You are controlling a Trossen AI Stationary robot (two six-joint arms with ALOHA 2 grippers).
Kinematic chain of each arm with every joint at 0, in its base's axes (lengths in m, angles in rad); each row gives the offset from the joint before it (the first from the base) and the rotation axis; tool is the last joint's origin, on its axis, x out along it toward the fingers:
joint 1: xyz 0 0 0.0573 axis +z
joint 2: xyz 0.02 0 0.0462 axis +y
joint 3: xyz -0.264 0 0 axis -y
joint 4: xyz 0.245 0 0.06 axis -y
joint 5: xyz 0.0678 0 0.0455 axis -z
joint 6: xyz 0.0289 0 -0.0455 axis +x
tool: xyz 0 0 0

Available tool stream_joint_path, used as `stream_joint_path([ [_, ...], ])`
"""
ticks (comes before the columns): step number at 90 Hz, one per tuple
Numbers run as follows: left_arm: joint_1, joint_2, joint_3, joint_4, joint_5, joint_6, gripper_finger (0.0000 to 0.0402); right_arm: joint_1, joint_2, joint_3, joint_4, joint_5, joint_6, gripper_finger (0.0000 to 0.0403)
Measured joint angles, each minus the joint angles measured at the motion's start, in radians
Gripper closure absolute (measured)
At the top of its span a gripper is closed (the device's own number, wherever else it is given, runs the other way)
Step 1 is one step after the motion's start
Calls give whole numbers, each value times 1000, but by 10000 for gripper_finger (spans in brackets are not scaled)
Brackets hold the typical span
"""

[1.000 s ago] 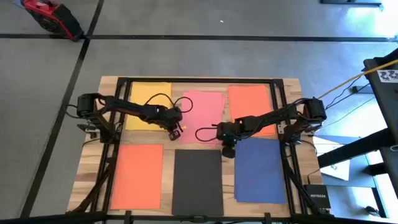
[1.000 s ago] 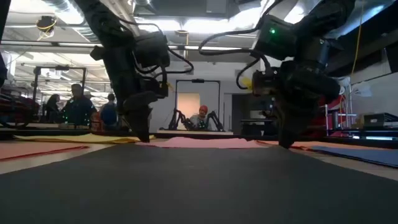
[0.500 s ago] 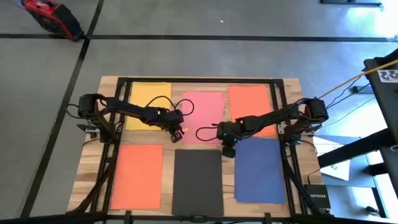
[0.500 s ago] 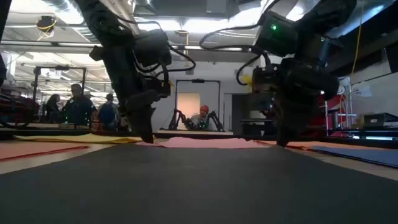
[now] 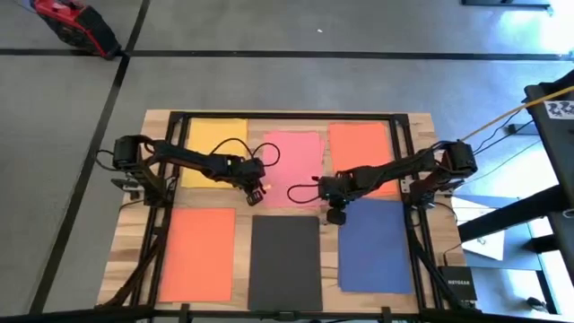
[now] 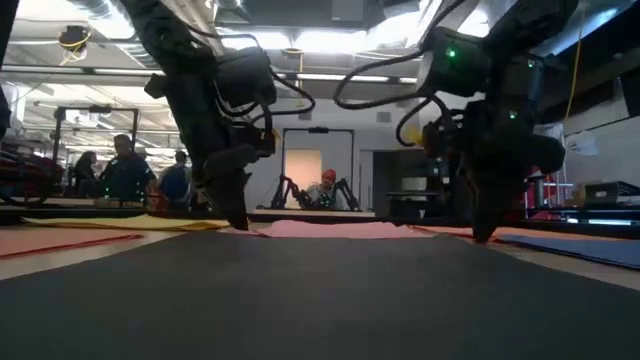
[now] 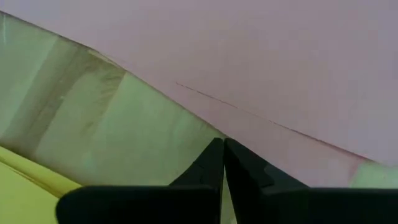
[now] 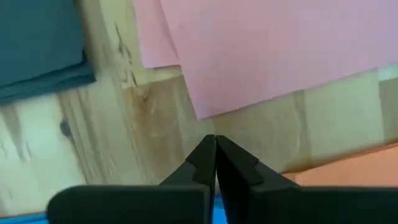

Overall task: Organize paper
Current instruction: Stack the pink paper on top of the pink paper

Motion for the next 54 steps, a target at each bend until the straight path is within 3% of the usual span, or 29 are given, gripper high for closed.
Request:
stream_joint_path([
  [54,0,0,0,5,1,-26,402,-7,27,-16,136,-75,-4,403],
])
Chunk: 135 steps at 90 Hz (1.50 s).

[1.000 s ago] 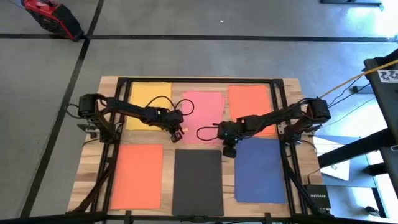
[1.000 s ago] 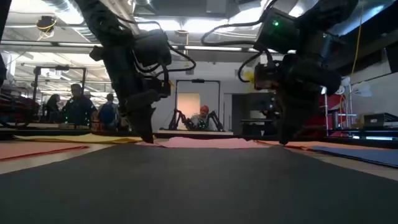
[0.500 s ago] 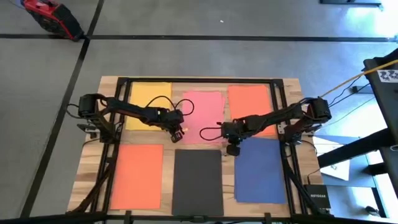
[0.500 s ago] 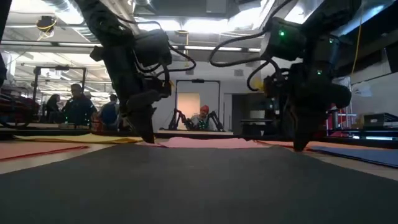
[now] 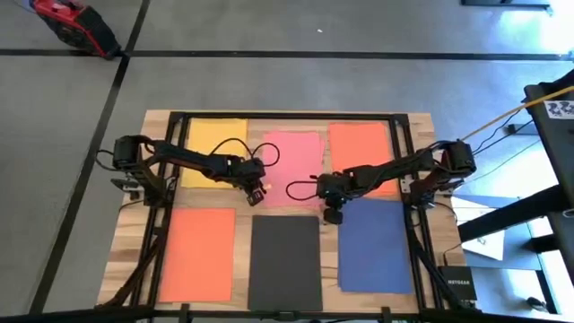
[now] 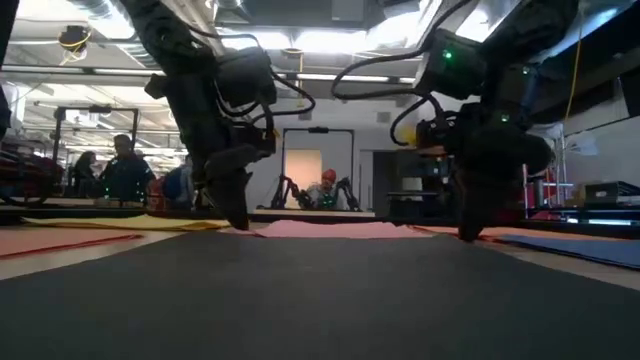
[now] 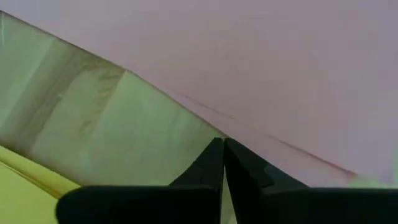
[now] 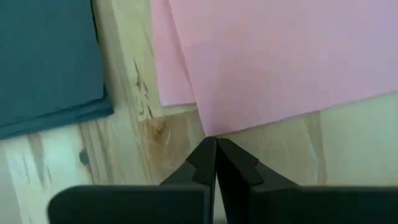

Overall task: Organize paper
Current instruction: Stack the pink paper on top of the pink paper

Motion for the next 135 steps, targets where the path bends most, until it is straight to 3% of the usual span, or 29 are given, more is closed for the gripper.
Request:
stream_joint_path([
  [27,0,0,0,6,0,-9,402,0,2,1,44,-51,7,403],
  [54,-1,2,-2,43,3,-20,402,4,5,1,108,-170,14,403],
  [72,1,-2,-1,37,-4,-20,402,3,4,1,70,-192,12,403],
  [103,1,-7,1,3,-12,-19,402,1,-2,6,3,-87,39,403],
  [135,11,-7,1,-1,-27,-16,402,-77,-3,5,-20,68,68,403],
])
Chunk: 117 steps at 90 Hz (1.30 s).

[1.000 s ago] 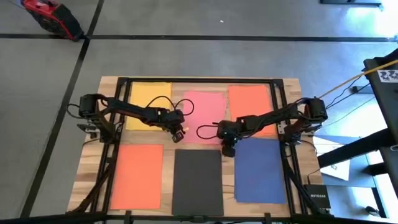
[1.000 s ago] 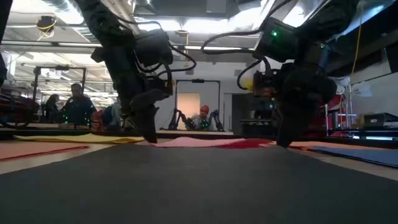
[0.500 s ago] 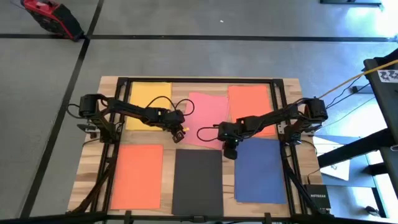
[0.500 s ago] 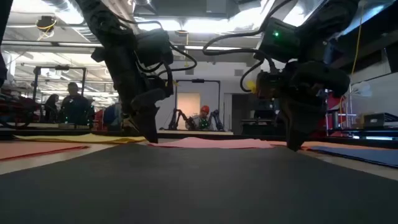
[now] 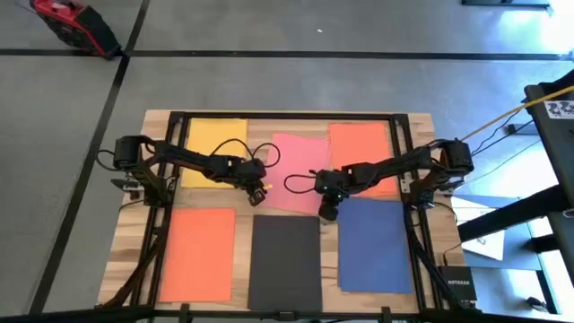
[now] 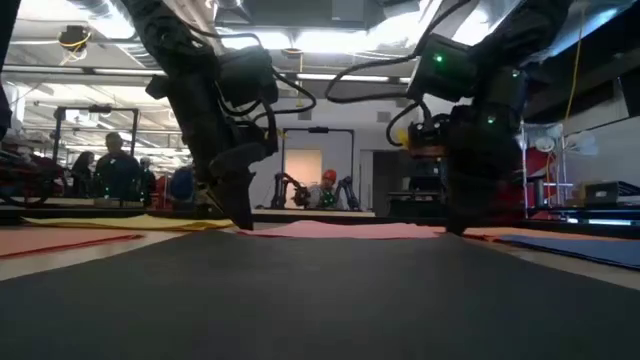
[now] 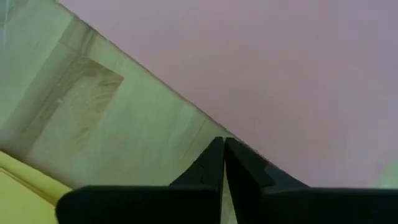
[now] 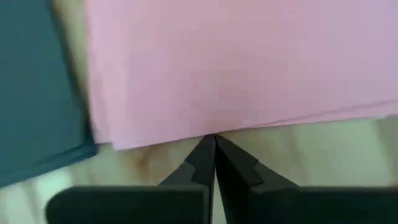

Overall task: Organize paper
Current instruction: Stack the pink paper on top of the pink paper

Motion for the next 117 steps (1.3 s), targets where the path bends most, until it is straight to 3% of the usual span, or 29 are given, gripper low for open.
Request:
stream_joint_path([
  [29,44,-1,-1,-2,2,7,402,-68,0,0,-57,72,0,403],
  [42,69,-1,-2,-1,-42,13,402,-90,0,0,-63,94,-3,403],
  [117,194,73,-3,196,-60,63,402,-226,40,-2,27,26,-33,403],
])
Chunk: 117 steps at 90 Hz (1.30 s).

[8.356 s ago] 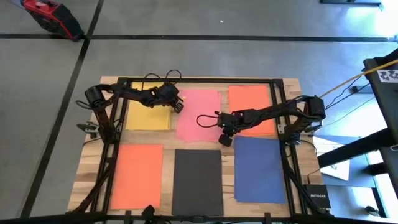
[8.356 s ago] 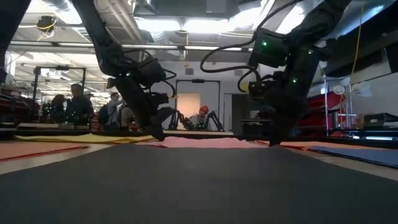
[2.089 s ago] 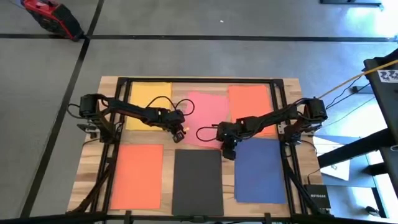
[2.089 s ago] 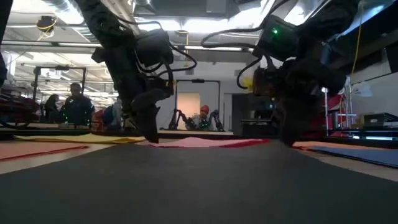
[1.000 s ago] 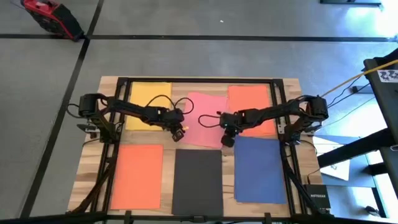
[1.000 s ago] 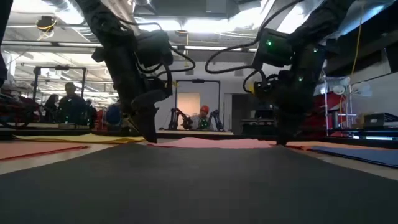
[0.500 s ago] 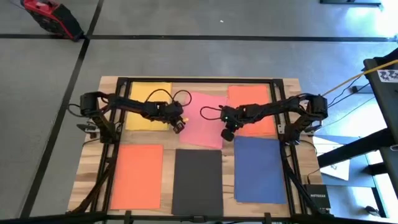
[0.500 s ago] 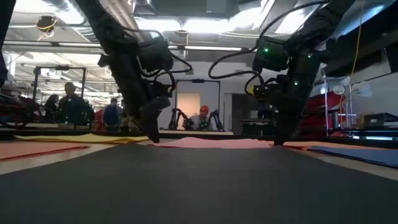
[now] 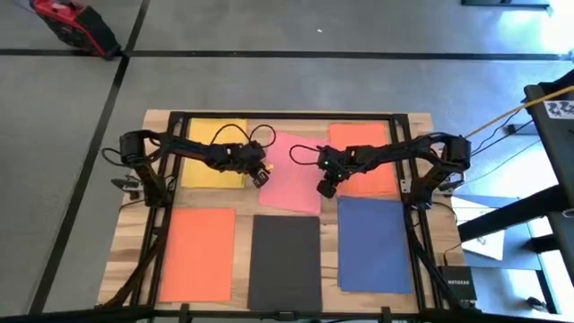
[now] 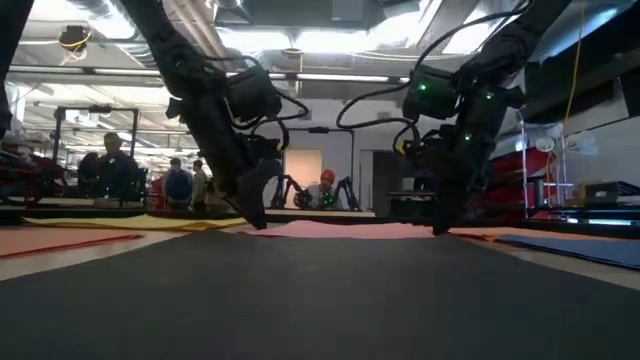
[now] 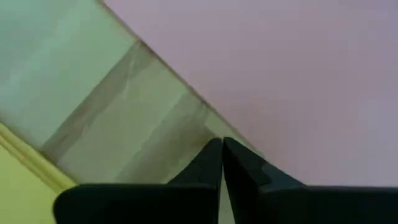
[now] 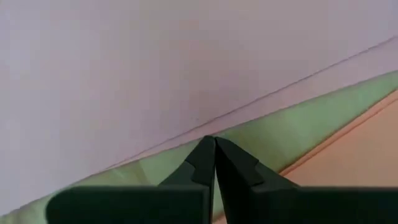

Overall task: Organize paper
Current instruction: Stack the pink paper on top of the pink paper

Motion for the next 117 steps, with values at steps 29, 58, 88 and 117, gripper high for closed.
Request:
stream_joint_path([
  [29,4,3,0,47,-2,11,402,-25,14,-2,64,-29,2,403],
  [58,-33,-6,3,-6,-6,-21,402,-31,14,-2,86,-43,-11,403],
  [88,-39,-119,-1,-150,7,2,402,-31,14,-1,74,-42,-30,403],
  [117,-162,-173,-1,-180,42,67,402,-29,-17,-4,78,-42,-65,403],
])
